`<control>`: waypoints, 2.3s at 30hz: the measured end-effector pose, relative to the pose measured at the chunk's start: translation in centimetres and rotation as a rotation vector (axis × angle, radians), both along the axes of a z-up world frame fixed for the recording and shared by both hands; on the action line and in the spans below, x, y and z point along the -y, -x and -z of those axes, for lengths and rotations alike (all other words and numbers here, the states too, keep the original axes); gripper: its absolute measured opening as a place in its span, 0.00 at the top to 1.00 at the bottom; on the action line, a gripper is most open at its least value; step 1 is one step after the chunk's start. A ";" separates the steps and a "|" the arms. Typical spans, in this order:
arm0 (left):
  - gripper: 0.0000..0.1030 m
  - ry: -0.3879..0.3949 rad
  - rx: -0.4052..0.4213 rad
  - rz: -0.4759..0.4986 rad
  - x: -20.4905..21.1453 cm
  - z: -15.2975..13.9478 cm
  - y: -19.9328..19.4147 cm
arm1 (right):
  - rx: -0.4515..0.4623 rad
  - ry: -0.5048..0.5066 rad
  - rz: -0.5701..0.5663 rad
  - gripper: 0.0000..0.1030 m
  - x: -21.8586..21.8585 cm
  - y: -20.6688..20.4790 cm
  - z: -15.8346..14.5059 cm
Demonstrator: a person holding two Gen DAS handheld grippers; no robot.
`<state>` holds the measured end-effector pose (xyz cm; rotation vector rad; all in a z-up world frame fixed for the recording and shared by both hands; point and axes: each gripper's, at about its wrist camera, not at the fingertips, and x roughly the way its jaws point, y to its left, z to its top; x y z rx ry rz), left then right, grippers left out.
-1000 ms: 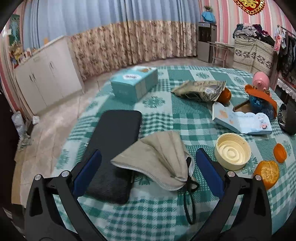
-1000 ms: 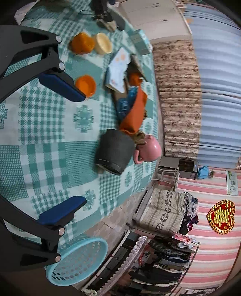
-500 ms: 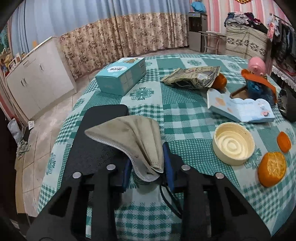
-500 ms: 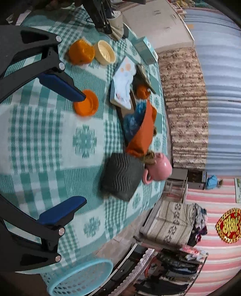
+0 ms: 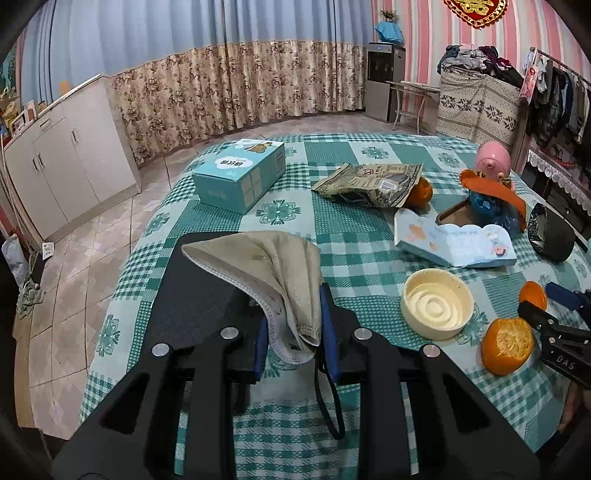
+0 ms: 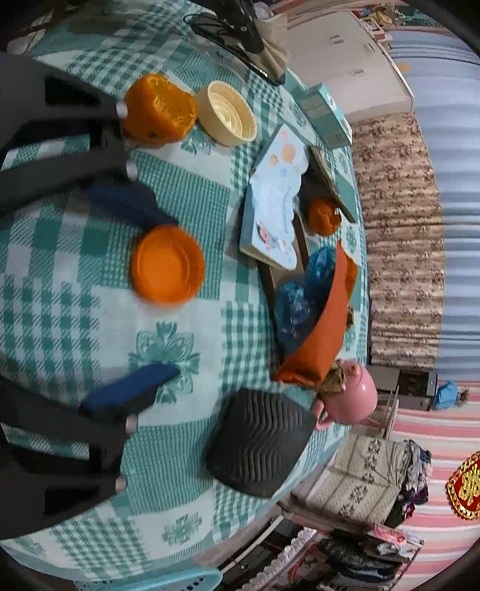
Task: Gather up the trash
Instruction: 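Grasp the mask with the left tool while the right tool grasps the orange lid, then carry both items over the blue basket and open both tools to drop them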
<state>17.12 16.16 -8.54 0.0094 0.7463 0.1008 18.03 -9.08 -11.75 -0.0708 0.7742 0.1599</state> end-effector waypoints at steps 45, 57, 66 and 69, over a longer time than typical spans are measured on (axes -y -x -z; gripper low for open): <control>0.77 0.074 0.083 0.887 52.0 -3.5 -0.4 | 0.188 -0.015 0.695 0.61 41.7 13.6 -6.7; 0.47 -0.007 0.002 0.945 57.8 -1.5 -4.2 | 0.155 -0.094 0.753 0.61 44.5 12.1 -4.7; 0.11 0.033 0.028 0.852 55.1 -2.6 -6.1 | 0.129 -0.089 0.751 0.61 44.3 11.8 -3.8; 0.09 0.035 0.047 0.811 53.5 -3.3 -6.8 | 0.127 -0.081 0.736 0.61 43.8 10.5 -3.8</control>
